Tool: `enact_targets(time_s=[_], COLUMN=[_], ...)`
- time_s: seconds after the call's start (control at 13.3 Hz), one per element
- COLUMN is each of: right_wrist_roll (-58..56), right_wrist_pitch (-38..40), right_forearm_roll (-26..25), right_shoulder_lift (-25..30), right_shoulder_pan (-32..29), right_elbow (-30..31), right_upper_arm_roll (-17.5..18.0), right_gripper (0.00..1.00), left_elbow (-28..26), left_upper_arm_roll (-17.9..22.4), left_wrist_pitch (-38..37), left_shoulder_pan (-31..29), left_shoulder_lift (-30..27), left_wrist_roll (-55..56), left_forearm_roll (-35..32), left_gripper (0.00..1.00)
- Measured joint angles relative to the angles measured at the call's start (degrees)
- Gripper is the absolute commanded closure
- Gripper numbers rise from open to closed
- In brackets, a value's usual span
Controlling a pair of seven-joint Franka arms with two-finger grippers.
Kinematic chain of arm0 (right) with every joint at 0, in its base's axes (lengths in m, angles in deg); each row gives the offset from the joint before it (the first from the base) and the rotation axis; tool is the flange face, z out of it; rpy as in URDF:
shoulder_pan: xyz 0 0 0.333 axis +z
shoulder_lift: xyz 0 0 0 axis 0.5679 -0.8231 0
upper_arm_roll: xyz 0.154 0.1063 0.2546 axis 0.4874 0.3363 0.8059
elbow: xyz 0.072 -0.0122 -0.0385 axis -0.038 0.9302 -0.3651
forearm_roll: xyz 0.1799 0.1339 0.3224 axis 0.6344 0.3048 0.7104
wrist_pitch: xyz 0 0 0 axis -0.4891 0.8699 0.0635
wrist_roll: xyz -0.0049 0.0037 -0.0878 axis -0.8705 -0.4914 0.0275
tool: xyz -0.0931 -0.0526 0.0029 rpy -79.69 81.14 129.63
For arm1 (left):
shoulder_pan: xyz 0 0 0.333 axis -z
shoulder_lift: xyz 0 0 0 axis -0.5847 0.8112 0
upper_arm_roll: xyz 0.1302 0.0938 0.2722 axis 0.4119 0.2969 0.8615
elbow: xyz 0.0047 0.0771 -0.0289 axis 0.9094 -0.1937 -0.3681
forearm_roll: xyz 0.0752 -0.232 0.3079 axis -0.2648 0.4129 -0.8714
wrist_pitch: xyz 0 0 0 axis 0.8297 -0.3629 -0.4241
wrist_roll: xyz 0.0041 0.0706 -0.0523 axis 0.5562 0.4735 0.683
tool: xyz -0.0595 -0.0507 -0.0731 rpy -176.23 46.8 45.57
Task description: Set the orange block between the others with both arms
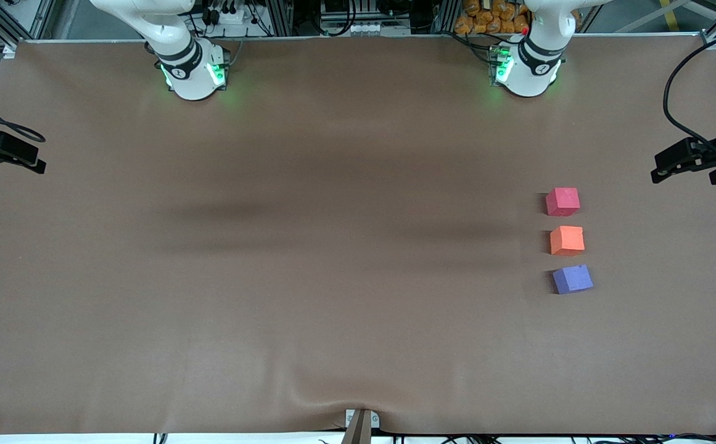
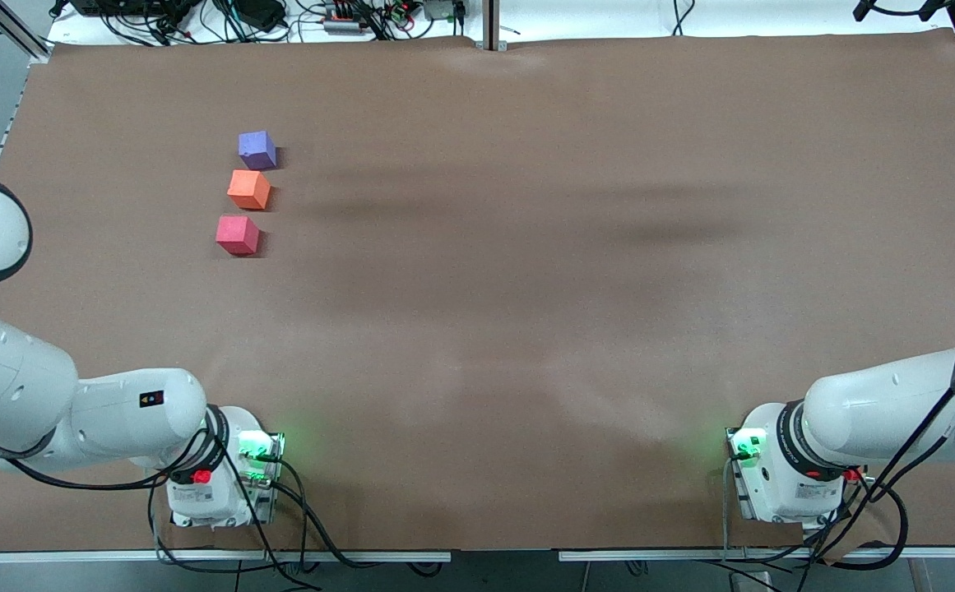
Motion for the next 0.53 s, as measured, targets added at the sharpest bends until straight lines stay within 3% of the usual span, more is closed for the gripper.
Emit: enact_targets(time_s=[0.3,0.53], right_wrist_roll=[0.0,0.0], right_wrist_pitch=[0.0,0.0], right_forearm_roll=[0.0,0.0], right_shoulder_lift=[0.0,0.0], right_shoulder_pan=[0.0,0.0], right_elbow=[0.0,0.0], right_upper_arm_roll=[0.0,0.1], right_gripper=[0.00,0.00], left_elbow=[-3.3,-3.7], left_upper_arm_roll=[6.8,9.4], left_wrist_pitch=[-0.5,-0.8], left_shoulder_pan=[8.4,10.3], left_shoulder_lift=[-2.8,-3.4], left_wrist_roll=[0.9,1.0], left_forearm_roll=[0.1,0.1], left_gripper=[0.00,0.00])
